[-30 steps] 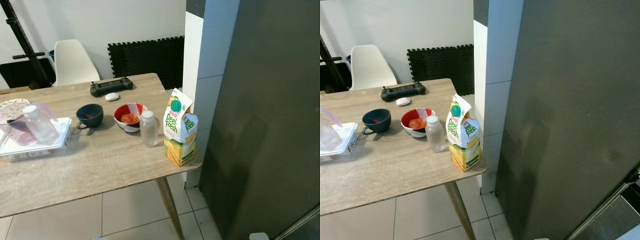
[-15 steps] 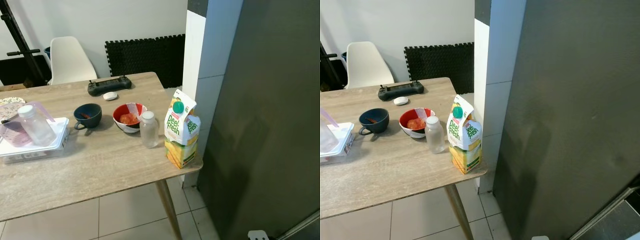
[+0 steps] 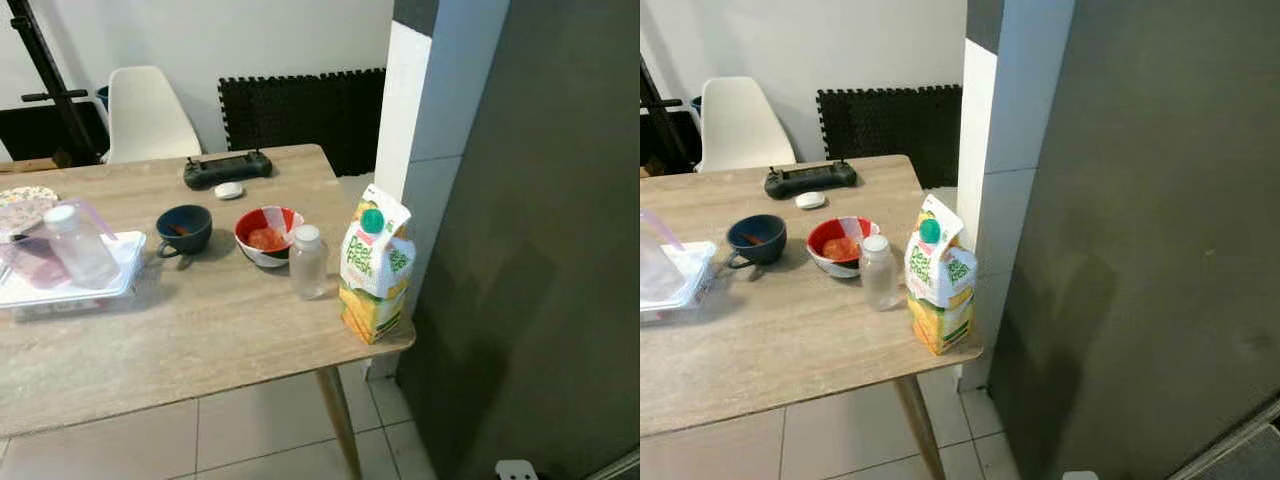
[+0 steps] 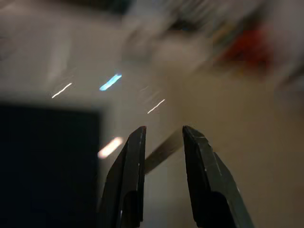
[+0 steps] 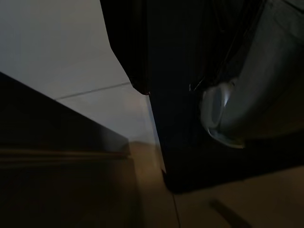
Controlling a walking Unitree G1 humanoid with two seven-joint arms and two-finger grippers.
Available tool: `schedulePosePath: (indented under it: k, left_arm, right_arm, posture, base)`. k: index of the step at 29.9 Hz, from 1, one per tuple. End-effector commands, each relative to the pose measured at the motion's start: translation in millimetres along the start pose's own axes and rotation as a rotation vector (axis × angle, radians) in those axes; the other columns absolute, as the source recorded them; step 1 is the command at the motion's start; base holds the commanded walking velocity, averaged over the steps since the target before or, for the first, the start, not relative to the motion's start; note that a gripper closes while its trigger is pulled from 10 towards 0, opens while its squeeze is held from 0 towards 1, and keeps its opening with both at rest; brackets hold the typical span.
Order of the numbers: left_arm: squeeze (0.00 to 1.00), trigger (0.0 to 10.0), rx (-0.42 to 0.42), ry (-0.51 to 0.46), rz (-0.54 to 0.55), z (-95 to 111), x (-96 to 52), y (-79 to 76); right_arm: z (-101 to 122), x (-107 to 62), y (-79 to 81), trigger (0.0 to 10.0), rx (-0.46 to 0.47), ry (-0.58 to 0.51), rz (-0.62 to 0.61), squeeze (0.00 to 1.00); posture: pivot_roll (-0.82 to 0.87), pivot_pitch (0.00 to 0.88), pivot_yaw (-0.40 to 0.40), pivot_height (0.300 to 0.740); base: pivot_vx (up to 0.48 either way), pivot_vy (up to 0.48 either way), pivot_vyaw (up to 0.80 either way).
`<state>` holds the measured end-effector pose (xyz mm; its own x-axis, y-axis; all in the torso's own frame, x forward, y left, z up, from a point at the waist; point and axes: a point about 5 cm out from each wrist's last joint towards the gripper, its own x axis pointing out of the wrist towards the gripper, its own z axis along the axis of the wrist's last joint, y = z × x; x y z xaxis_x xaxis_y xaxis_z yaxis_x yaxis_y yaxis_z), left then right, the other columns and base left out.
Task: Restocking fridge
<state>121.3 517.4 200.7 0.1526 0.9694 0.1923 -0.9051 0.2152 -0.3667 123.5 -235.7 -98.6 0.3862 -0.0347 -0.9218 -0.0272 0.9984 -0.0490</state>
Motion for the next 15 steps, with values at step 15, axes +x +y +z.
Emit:
schedulePosePath:
  k: [15]
  left_arm:
    - [0.0, 10.0, -0.47, -0.328, -2.144, 141.6, -206.3, -233.3]
  right_arm:
    - [-0.1, -0.3, -1.2, 10.0, 0.004, -0.001, -0.003, 0.0]
  posture:
    - [-0.03, 0.0, 0.019, 0.74]
  base:
    - [0.0, 0.0, 0.0]
